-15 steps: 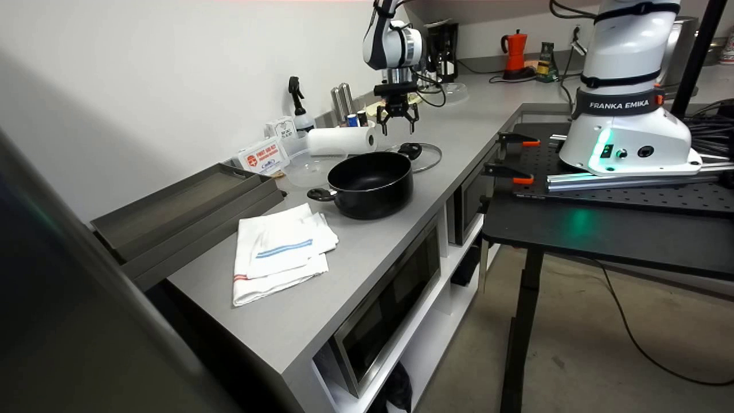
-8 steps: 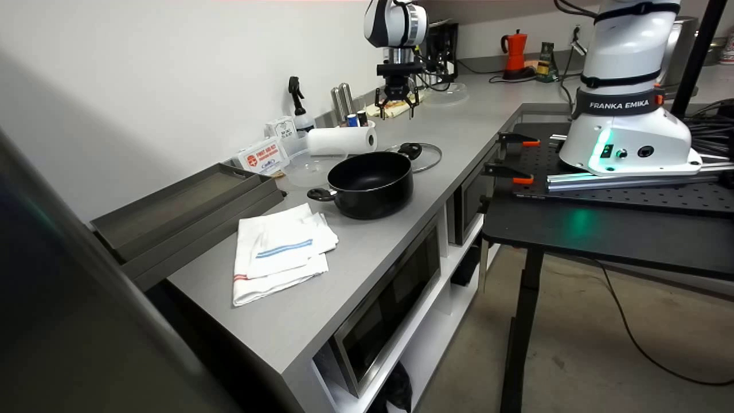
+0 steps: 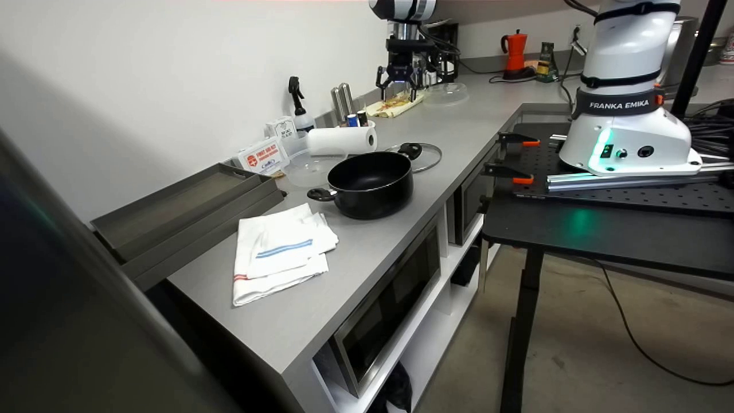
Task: Pick up the lid and put it on the counter
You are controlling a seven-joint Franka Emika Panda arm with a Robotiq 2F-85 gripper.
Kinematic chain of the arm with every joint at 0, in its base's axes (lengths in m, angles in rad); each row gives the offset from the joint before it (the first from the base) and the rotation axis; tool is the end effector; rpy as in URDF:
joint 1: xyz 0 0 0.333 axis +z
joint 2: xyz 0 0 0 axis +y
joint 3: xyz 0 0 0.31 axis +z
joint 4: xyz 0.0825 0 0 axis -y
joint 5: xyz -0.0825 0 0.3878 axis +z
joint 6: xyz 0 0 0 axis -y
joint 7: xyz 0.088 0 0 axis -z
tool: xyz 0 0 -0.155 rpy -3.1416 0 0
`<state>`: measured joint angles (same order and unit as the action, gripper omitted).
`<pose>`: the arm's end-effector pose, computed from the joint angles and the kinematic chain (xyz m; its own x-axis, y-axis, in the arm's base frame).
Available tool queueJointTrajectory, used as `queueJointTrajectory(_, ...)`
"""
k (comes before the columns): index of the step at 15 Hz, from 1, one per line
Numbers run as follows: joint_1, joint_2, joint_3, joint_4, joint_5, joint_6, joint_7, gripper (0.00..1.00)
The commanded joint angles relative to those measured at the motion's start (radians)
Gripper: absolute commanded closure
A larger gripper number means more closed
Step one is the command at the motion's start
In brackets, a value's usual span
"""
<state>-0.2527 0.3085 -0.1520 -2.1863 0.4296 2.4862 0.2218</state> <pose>0.5189 -0.2139 0.1907 0.5768 -0.8131 -0.0790 -0.8085 -0.5543 -0.1975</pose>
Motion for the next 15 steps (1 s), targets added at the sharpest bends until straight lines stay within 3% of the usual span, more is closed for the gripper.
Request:
queueJointTrajectory(1,-0.009,-0.131,0.015,-0.090,0.017,-0.047,-0.136,0.00)
queueJointTrajectory(12,0.018,-0.303,-0.008,-0.123,-0.030,-0.309,-0.422,0.00)
queueJointTrajectory(15,0.022,-0.275,-0.013,-0.105,-0.014,-0.289,-0.403,0.00)
